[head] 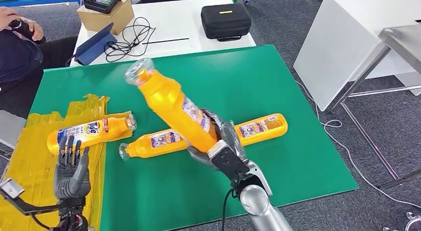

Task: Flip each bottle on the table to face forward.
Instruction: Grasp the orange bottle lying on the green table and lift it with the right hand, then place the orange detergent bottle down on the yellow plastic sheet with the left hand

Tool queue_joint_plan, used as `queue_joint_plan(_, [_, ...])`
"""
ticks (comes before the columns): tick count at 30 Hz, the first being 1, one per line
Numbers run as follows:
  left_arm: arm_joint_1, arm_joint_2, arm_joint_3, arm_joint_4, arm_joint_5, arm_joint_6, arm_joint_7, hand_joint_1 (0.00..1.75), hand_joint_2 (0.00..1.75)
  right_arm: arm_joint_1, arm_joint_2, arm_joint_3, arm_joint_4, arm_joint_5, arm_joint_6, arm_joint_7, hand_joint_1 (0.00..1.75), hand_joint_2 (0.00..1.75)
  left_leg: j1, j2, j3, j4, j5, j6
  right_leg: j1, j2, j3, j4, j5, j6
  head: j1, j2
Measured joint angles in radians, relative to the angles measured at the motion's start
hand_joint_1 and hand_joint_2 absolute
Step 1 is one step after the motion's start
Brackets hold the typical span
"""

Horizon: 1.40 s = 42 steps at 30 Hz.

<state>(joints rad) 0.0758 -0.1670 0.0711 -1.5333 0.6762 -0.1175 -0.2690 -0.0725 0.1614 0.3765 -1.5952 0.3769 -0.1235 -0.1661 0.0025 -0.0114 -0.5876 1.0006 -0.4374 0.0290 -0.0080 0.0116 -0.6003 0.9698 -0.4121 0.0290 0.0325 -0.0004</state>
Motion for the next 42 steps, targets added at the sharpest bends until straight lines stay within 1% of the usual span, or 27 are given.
queue_joint_plan(4, [-0.002,0.000,-0.063,-0.010,0.011,-0.009,0.001,0.00,1.75,0.023,-0.002,-0.030,0.000,0.033,-0.027,0.000,1.75,1.75,-0.001,0.001,0.000,0.000,0.000,0.000,-0.001,0.001,0.000,0.000,0.000,0.000,-0.001,0.000])
queue_joint_plan(6, [-0.005,0.000,-0.099,-0.015,0.018,-0.018,0.006,0.00,1.75,0.008,0.002,-0.029,0.026,0.072,-0.037,0.008,1.75,1.75,-0.001,0.001,-0.001,0.000,0.000,0.000,-0.001,0.000,-0.001,0.000,0.000,0.000,0.000,0.000])
queue_joint_plan(8, [-0.017,0.001,-0.138,-0.014,0.031,-0.032,0.014,0.00,1.75,-0.034,0.015,-0.016,0.086,0.127,-0.039,0.029,1.75,1.75,0.000,0.001,-0.001,0.000,0.000,0.000,0.000,0.001,-0.001,0.000,0.000,0.000,0.000,0.000])
queue_joint_plan(10, [-0.042,0.001,-0.178,-0.008,0.051,-0.041,0.022,0.00,1.75,-0.093,0.042,0.013,0.178,0.172,-0.041,0.051,1.75,1.75,0.000,0.001,-0.001,0.000,0.001,0.000,0.000,0.001,-0.001,0.000,0.001,0.000,0.000,0.000])
queue_joint_plan(13, [-0.074,0.001,-0.223,0.001,0.079,-0.045,0.034,0.00,1.75,-0.177,0.089,0.062,0.324,0.197,-0.038,0.072,1.75,1.75,0.001,0.001,-0.001,0.000,0.003,0.000,0.001,0.000,-0.001,0.001,0.001,0.000,-0.001,0.000])
queue_joint_plan(17, [-0.098,0.002,-0.251,0.010,0.112,-0.052,0.051,0.00,1.75,-0.270,0.138,0.107,0.489,0.211,-0.027,0.087,1.75,1.75,0.002,0.001,-0.001,0.000,0.004,-0.001,0.001,0.000,-0.001,0.002,0.001,0.000,0.000,0.000])
queue_joint_plan(22, [-0.124,0.004,-0.255,0.021,0.139,-0.052,0.060,0.00,1.75,-0.368,0.178,0.150,0.636,0.215,-0.037,0.107,1.75,1.75,0.002,0.001,-0.002,0.000,0.004,-0.001,0.001,0.000,-0.002,0.002,0.001,0.000,0.000,0.000])
queue_joint_plan(27, [-0.127,0.008,-0.244,0.021,0.149,-0.046,0.061,0.00,1.75,-0.415,0.191,0.219,0.686,0.251,-0.055,0.164,1.75,1.75,0.001,0.001,-0.003,0.000,0.004,-0.001,0.001,0.000,-0.002,0.002,0.001,0.000,0.000,0.000])
queue_joint_plan(31, [-0.112,0.008,-0.216,0.019,0.148,-0.040,0.060,0.00,1.75,-0.426,0.195,0.297,0.692,0.311,-0.054,0.221,1.75,1.75,0.001,0.001,-0.003,0.000,0.004,-0.001,0.001,0.000,-0.003,0.002,0.001,0.000,0.000,0.000])
queue_joint_plan(33, [-0.104,0.008,-0.201,0.018,0.144,-0.039,0.061,0.00,1.75,-0.422,0.198,0.339,0.692,0.338,-0.053,0.235,1.75,1.75,0.001,0.001,-0.003,0.000,0.004,-0.001,0.001,0.000,-0.003,0.002,0.001,0.000,0.000,0.000])
queue_joint_plan(38, [-0.096,0.008,-0.184,0.017,0.140,-0.039,0.065,0.00,1.75,-0.413,0.202,0.396,0.691,0.351,-0.051,0.238,1.75,1.75,0.002,0.001,-0.004,0.000,0.004,-0.001,0.001,0.000,-0.004,0.002,0.001,-0.001,0.000,0.000])
queue_joint_plan(42, [-0.094,0.008,-0.178,0.016,0.139,-0.039,0.067,0.00,1.75,-0.411,0.206,0.414,0.691,0.352,-0.048,0.237,1.75,1.75,0.002,0.001,-0.004,0.000,0.004,-0.001,0.001,0.000,-0.004,0.002,0.001,-0.001,0.000,0.000])
